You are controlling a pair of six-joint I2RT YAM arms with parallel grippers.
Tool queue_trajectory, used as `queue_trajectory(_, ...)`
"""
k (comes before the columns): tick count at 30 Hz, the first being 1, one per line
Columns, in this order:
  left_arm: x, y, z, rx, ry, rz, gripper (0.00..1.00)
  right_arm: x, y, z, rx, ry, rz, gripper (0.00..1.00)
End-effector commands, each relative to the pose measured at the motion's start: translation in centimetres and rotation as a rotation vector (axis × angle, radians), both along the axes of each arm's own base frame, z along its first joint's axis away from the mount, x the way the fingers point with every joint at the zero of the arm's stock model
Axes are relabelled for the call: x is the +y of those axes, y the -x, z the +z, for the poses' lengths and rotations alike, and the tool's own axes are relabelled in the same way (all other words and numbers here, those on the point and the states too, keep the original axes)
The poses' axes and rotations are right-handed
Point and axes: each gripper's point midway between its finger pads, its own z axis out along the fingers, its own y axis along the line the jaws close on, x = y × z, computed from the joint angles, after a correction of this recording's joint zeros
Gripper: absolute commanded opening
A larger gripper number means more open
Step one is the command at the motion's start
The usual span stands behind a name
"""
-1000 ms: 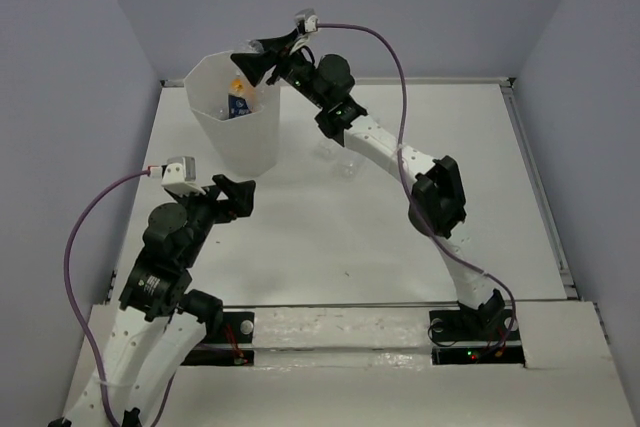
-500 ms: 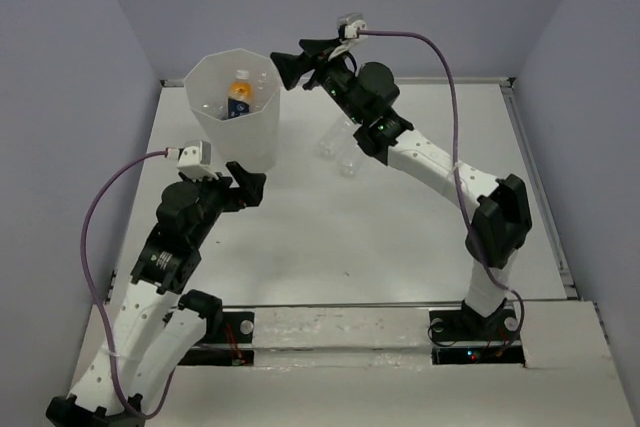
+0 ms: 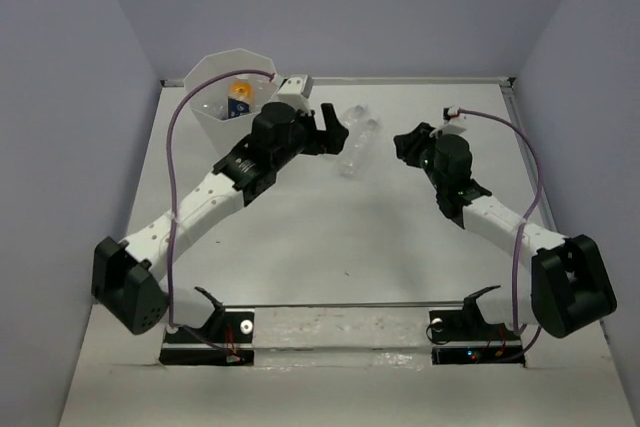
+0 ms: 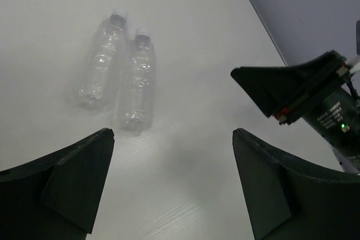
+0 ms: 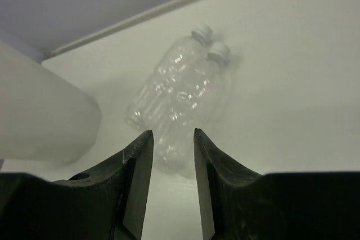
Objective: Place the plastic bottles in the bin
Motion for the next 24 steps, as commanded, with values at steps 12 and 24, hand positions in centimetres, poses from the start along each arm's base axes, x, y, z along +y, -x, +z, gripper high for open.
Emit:
queue_trajectory(12,-7.9,-18.1,-8.5,0.012,-0.402,0.178,0.96,-1.9,7.6,-7.2,0.166,-0.126,0.035,0.40)
queue_trajectory(24,-7.8,-23.6,-17.7,0.100,-0.532,0.176,0.94,-0.4,8.4,-8.0,0.180,-0.123,0.134,0.40)
